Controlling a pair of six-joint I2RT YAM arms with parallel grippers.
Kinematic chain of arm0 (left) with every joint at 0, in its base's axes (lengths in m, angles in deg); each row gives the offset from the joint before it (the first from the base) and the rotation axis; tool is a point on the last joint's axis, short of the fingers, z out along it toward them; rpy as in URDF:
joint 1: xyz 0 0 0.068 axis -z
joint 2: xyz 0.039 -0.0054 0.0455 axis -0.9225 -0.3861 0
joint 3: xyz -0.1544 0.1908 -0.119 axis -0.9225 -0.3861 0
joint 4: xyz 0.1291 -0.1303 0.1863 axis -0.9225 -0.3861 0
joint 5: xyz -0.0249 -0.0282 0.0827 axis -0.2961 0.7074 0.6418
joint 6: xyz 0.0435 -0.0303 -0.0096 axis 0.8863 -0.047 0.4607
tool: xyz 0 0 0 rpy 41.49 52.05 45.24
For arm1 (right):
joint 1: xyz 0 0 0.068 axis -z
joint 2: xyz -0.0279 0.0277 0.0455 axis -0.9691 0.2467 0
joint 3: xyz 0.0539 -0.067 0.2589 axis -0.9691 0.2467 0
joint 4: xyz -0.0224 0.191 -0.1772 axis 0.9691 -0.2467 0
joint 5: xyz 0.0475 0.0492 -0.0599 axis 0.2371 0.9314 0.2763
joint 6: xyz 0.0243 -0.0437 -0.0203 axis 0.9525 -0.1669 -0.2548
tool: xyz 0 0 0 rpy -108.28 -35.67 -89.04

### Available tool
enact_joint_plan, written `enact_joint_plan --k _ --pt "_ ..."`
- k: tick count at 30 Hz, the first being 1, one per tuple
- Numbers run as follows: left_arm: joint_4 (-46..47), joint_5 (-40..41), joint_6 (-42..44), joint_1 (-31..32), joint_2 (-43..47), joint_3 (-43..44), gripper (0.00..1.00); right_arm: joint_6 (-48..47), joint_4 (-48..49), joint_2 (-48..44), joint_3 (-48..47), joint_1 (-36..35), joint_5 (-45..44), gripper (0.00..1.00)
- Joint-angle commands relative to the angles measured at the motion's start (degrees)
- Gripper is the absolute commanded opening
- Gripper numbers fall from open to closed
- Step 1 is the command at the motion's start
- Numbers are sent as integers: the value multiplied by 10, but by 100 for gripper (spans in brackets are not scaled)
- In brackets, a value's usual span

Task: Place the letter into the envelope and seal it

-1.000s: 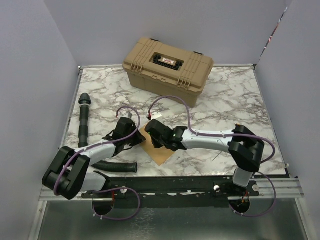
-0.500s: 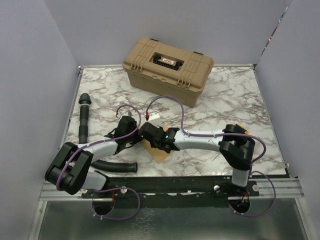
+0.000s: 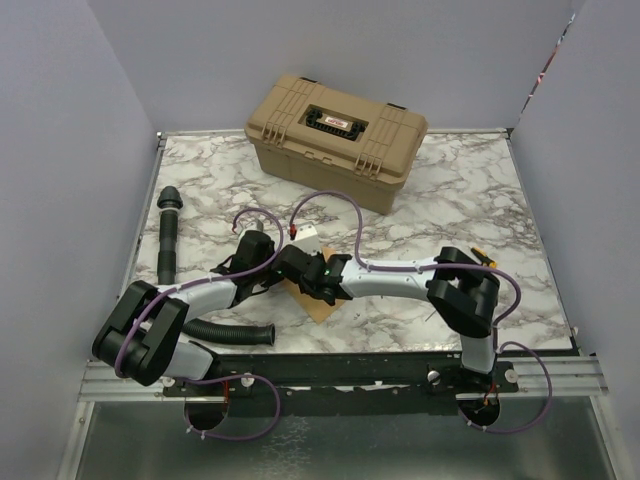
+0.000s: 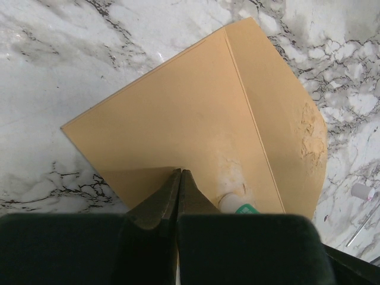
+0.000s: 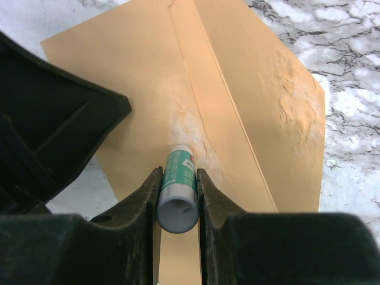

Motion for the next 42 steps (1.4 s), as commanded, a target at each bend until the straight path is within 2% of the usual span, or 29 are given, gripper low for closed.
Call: enact_joint_plan --k 1,10,15,19,22,29,33,37,42 --pt "-46 29 20 -1 -11 -22 0 14 -13 15 -22 20 -13 0" --pt "-44 27 24 -1 -12 -17 0 23 -18 58 -34 37 47 0" --pt "-29 12 2 -1 10 -7 0 59 -40 41 -17 38 57 0" --pt "-37 7 -14 -1 31 23 14 98 -80 19 -21 38 55 0" --pt "-38 12 -23 -1 55 38 16 104 -92 -6 -21 37 44 0" --pt "-44 42 -19 -2 109 49 14 78 -72 -90 -5 37 32 0" --pt "-44 17 -12 -2 78 54 10 58 -48 -114 4 41 77 0" --pt "-3 -13 -6 -2 40 42 7 65 -39 -114 18 41 132 0" --pt "34 -28 -2 -4 3 23 5 80 -51 -105 31 41 114 0"
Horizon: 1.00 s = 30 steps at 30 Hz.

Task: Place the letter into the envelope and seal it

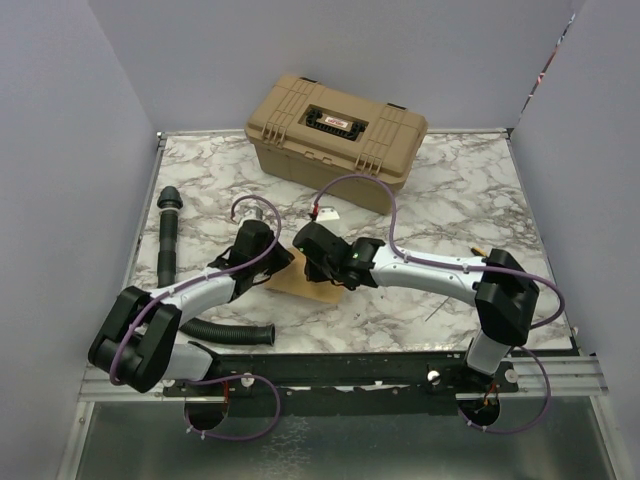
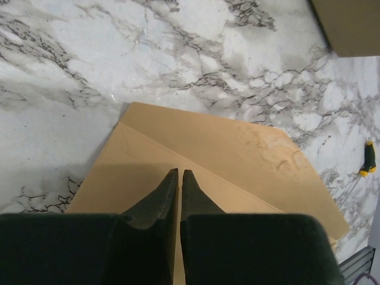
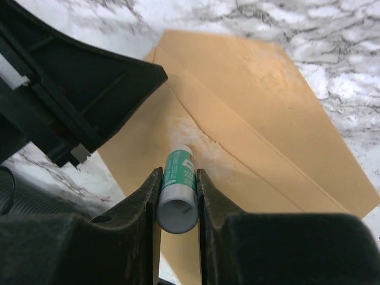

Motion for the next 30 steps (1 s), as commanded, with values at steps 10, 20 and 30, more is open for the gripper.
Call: enact_joint_plan --k 10,20,30 --pt "71 -78 -1 -5 -19 -62 5 -11 -11 30 22 7 28 0" --pt "55 -53 3 -5 -46 -81 0 -60 -11 102 -40 14 14 0" --pt "34 -50 19 -5 -46 -79 0 -74 -18 132 -45 22 27 0"
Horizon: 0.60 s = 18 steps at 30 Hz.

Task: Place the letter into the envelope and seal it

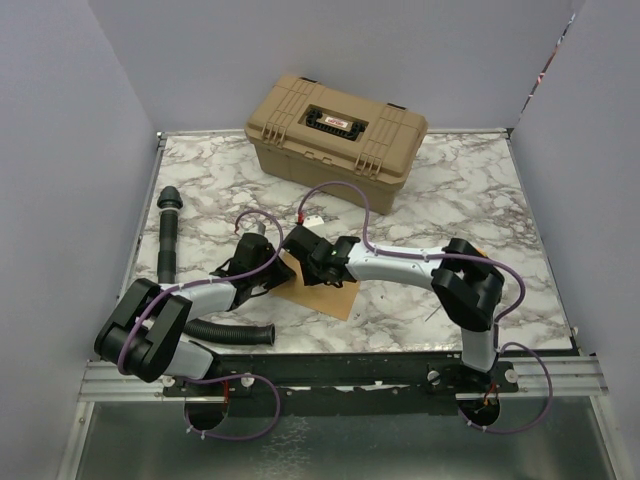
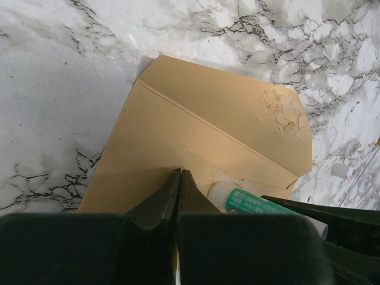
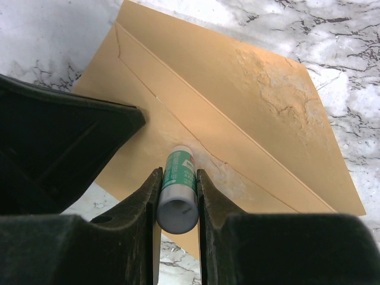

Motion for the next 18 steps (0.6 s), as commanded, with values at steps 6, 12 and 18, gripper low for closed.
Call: enact_joint_plan --k 6,12,18 --pt "-37 33 16 -5 -9 -16 0 10 -26 -26 82 3 0 0" --pt "-32 40 15 -7 -15 -16 0 14 -31 -72 143 3 8 0" --pt "-29 37 16 -7 -19 -18 0 1 -16 -45 113 5 10 0"
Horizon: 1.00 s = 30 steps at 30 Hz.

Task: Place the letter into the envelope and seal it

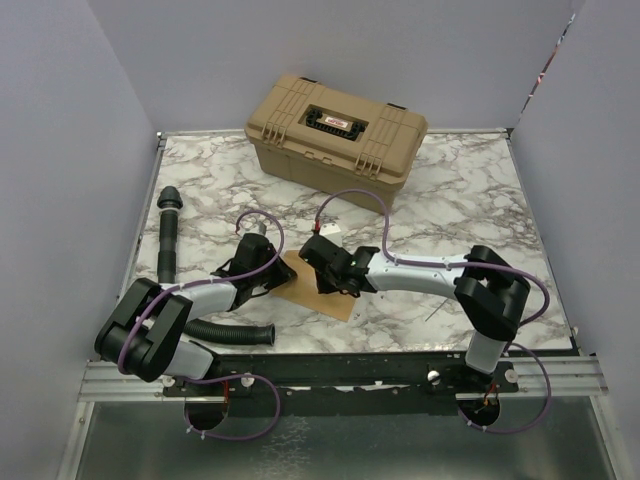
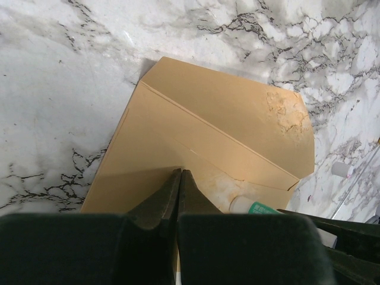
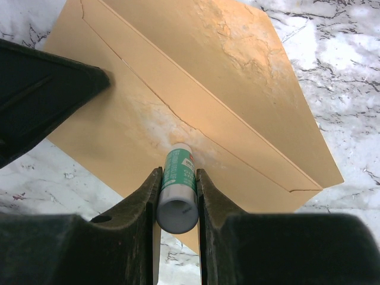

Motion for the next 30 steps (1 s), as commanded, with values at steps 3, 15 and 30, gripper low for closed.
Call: enact_joint_plan --k 3,15,30 --pt "-30 31 21 -6 -19 -18 0 -23 -44 70 -52 4 9 0" --pt "-28 26 26 -6 -23 -19 0 -13 -46 85 -59 9 12 0" --pt "-35 28 26 -6 -23 -14 0 -15 -38 60 -31 12 0 0"
